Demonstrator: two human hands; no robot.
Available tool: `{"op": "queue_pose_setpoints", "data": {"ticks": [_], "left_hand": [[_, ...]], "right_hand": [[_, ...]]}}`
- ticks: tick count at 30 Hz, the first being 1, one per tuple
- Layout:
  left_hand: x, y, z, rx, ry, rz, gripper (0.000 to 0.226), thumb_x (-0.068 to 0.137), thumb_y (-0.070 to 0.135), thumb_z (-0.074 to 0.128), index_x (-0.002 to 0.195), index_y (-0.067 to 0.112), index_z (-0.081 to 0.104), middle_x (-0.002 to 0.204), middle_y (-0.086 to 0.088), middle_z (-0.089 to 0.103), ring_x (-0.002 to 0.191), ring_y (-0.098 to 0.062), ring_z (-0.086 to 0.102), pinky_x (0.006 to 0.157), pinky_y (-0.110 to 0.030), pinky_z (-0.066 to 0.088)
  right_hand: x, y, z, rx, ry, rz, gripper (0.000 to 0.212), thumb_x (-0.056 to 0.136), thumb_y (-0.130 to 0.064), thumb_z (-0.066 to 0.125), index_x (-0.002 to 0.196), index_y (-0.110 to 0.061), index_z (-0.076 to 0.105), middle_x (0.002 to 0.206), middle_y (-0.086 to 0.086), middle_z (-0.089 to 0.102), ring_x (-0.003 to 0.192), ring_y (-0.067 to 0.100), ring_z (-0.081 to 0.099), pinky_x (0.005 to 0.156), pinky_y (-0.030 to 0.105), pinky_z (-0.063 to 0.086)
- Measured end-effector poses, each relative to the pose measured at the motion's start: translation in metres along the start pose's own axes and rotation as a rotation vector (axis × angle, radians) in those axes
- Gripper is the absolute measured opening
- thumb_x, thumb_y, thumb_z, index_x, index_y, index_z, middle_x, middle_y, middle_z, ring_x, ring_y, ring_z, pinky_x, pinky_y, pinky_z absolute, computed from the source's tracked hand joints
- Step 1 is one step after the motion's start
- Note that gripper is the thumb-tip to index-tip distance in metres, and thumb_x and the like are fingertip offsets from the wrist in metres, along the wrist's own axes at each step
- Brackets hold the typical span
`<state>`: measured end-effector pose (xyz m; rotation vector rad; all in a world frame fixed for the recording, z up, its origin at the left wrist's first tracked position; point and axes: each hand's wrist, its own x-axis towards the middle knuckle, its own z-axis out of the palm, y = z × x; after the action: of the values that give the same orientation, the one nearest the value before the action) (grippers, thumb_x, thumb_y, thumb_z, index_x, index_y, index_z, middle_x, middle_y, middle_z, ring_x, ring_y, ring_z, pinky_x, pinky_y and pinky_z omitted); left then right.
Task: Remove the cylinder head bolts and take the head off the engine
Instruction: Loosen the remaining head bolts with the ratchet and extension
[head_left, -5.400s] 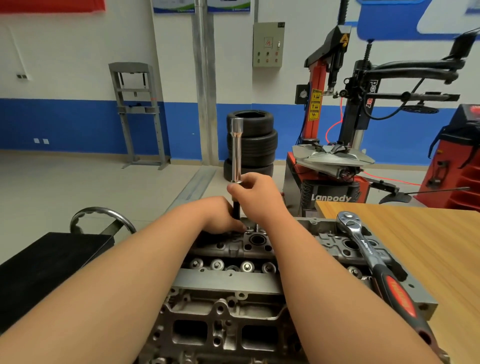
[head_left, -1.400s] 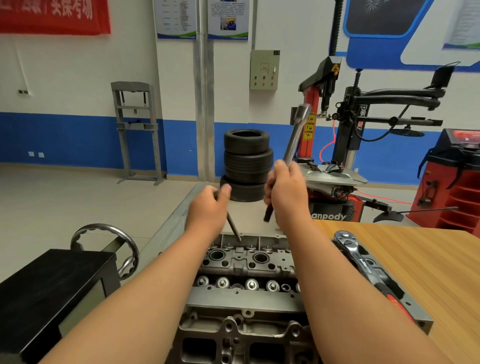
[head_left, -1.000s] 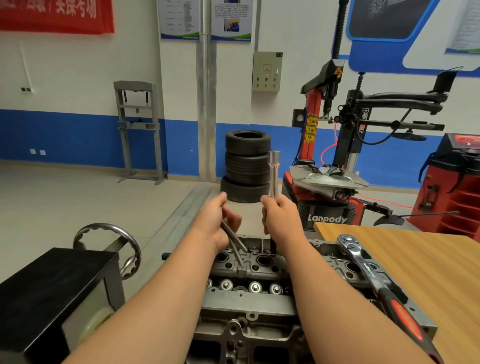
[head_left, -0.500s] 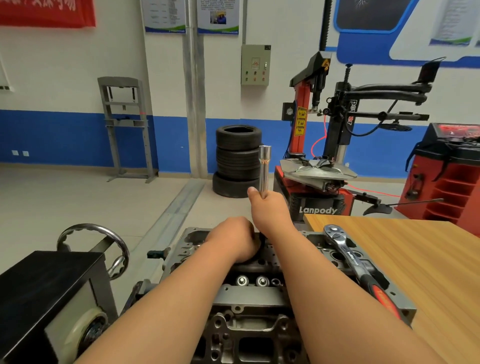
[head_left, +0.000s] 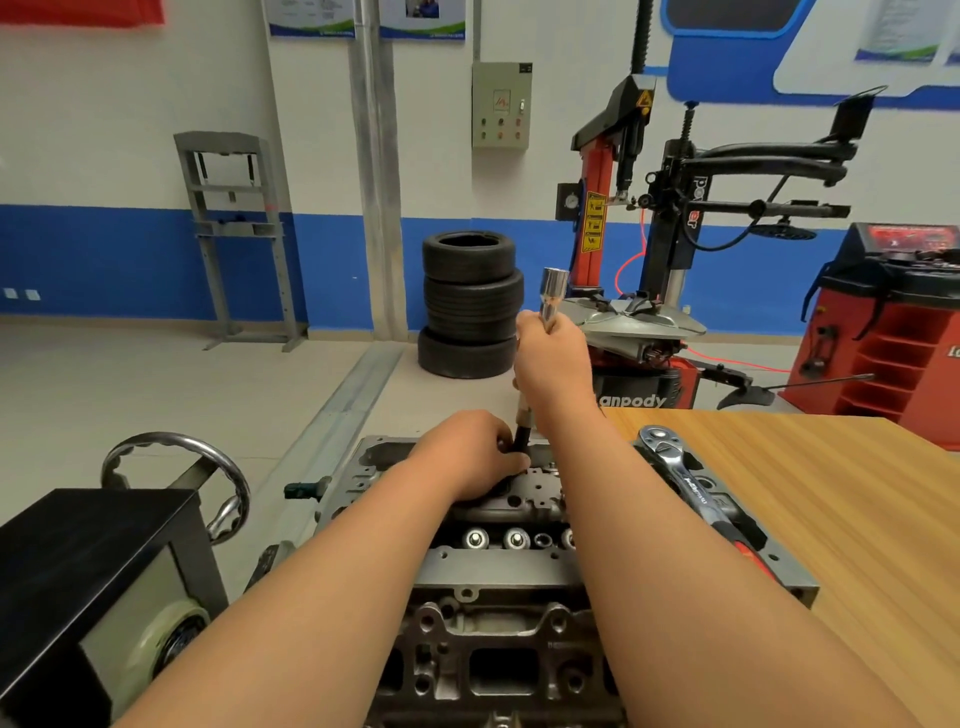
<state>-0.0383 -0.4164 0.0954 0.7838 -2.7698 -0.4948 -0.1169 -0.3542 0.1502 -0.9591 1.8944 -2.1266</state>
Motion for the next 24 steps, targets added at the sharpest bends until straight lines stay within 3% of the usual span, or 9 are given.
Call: {"op": "queue_pose_setpoints", "data": {"ticks": [6,8,10,12,15,17,20,24], "left_hand": [[-0.003,-0.002,-0.001,-0.173,0.016,0.044,0.031,0.087,0.044,0.061,0.116,0.034,0.064,0.11,0.008,0.065,0.098,-0.014,0.061,0.088,-0.037,0.051],[-0.004,-0.002,-0.005,-0.258,0.029,0.058,0.024,0.089,0.038,0.06,0.113,0.036,0.064,0.11,0.009,0.065,0.097,-0.014,0.061,0.087,-0.036,0.051],[-0.004,-0.003,-0.009,-0.295,0.04,0.06,0.014,0.09,0.031,0.059,0.102,0.033,0.066,0.104,0.007,0.068,0.093,-0.014,0.063,0.084,-0.035,0.052],[-0.004,-0.005,-0.01,-0.289,0.059,0.062,0.008,0.09,0.027,0.058,0.09,0.029,0.066,0.089,0.007,0.069,0.085,-0.016,0.063,0.074,-0.031,0.051],[-0.004,-0.005,-0.009,-0.227,0.086,0.029,0.019,0.089,0.028,0.058,0.07,0.026,0.056,0.071,0.005,0.061,0.07,-0.018,0.058,0.06,-0.029,0.045],[-0.004,-0.005,-0.004,-0.155,0.066,0.033,0.015,0.089,0.032,0.058,0.074,0.028,0.057,0.079,0.002,0.064,0.069,-0.015,0.055,0.063,-0.029,0.045],[-0.005,-0.006,-0.001,-0.091,0.045,0.037,0.015,0.09,0.035,0.058,0.096,0.027,0.07,0.101,0.003,0.07,0.087,-0.016,0.061,0.079,-0.031,0.051],[-0.009,-0.004,-0.002,-0.035,0.015,0.027,0.023,0.089,0.031,0.054,0.103,0.03,0.072,0.108,0.006,0.069,0.1,-0.018,0.062,0.086,-0.037,0.054]], "right_hand": [[0.011,0.003,-0.016,0.273,-0.143,0.126,0.038,0.096,-0.03,0.051,0.062,-0.021,0.038,0.043,-0.009,0.037,0.037,0.009,0.032,0.042,0.024,0.03],[0.011,0.0,-0.015,0.259,-0.224,0.125,0.037,0.096,-0.029,0.05,0.062,-0.021,0.04,0.044,-0.009,0.037,0.038,0.009,0.032,0.043,0.025,0.031],[0.007,-0.003,-0.004,0.07,-0.242,0.048,0.032,0.096,-0.033,0.05,0.066,-0.021,0.046,0.051,-0.008,0.043,0.043,0.009,0.039,0.047,0.027,0.037],[0.0,-0.003,0.009,-0.174,-0.179,-0.058,0.03,0.097,-0.036,0.048,0.071,-0.022,0.049,0.06,-0.006,0.049,0.054,0.01,0.046,0.053,0.027,0.037],[-0.007,0.007,0.02,-0.339,-0.136,-0.106,0.029,0.099,-0.037,0.044,0.074,-0.022,0.045,0.07,-0.005,0.05,0.063,0.012,0.046,0.053,0.027,0.029],[-0.006,0.012,0.018,-0.348,-0.124,-0.129,0.03,0.099,-0.036,0.045,0.072,-0.022,0.042,0.068,-0.006,0.048,0.061,0.009,0.043,0.052,0.025,0.029],[-0.002,0.011,0.007,-0.213,-0.03,-0.151,0.026,0.099,-0.035,0.045,0.077,-0.022,0.048,0.067,-0.007,0.048,0.059,0.009,0.044,0.056,0.026,0.034],[0.005,0.008,-0.005,0.0,0.098,-0.07,0.025,0.1,-0.036,0.043,0.079,-0.023,0.049,0.069,-0.001,0.048,0.066,0.019,0.047,0.067,0.042,0.044]]}}
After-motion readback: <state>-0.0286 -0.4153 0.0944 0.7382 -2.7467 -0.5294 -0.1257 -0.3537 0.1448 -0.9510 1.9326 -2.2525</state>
